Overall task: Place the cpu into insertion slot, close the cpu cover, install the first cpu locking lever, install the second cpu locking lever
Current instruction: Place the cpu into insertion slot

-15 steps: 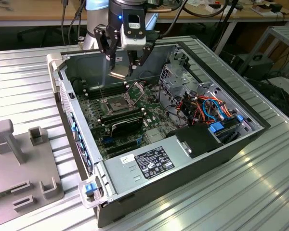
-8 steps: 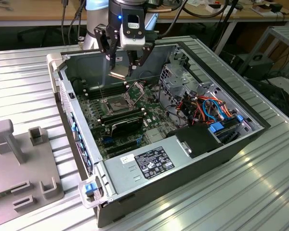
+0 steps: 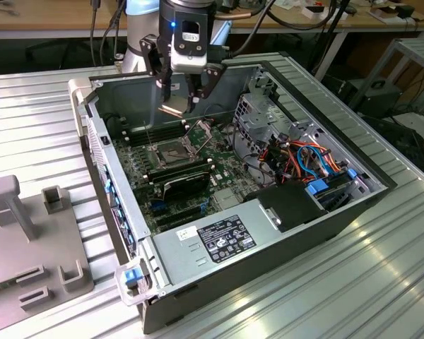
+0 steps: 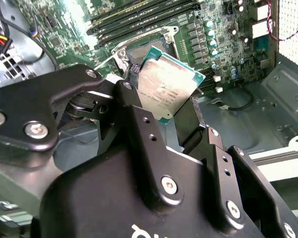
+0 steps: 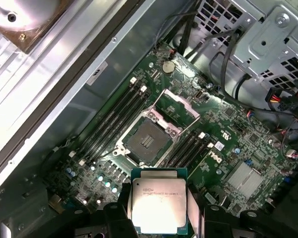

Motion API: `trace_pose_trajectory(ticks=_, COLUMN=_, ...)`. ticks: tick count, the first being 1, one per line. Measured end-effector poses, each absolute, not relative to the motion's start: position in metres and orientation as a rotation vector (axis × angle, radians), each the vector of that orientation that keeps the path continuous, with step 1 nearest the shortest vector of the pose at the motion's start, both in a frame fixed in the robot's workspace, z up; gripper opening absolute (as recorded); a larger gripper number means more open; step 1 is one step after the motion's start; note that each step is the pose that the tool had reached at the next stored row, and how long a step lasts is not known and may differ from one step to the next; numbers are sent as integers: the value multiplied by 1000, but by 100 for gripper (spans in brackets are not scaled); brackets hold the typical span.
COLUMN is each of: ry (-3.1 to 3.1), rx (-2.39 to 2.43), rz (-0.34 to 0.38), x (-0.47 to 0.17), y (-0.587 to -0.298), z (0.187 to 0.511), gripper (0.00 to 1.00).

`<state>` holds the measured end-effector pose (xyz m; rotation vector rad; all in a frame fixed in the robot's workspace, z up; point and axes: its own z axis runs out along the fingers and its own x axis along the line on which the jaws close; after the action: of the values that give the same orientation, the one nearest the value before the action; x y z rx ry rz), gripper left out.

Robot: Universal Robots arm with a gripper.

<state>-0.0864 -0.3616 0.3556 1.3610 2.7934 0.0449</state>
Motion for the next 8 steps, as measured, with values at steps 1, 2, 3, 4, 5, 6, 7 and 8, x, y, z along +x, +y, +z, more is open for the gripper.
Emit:
trace_pose_trajectory(ticks=1, ry=2783, rx=1382, rz=44, x=-86, y=-362, z=356, gripper=53)
trace_pose_trajectory(ticks=2, ry=2776, rx=1395, rz=44, x=-86, y=-362, z=356, gripper=53)
trace_pose_trajectory(ticks=3, ry=2774, rx=1399, rz=44, x=-86, y=-362, z=355, gripper=53)
trace_pose_trajectory(ticks=4, ry=2774, rx=1399, rz=44, x=-86, y=-361, z=355, gripper=53)
trace_pose_trajectory(ticks=5, ry=2774, rx=1399, rz=44, x=-86, y=-361, z=355, gripper=53)
trace_pose_trajectory(ticks=6, ry=2774, rx=1400, rz=44, x=-86, y=-361, z=355, gripper=53)
trace_pose_trajectory(ticks=7, ry=2774, rx=1400, rz=44, x=-86, y=-361, z=355, gripper=53)
trace_pose_trajectory(ticks=8, ry=2774, rx=1400, rz=44, x=-86, y=-361, z=355, gripper=53)
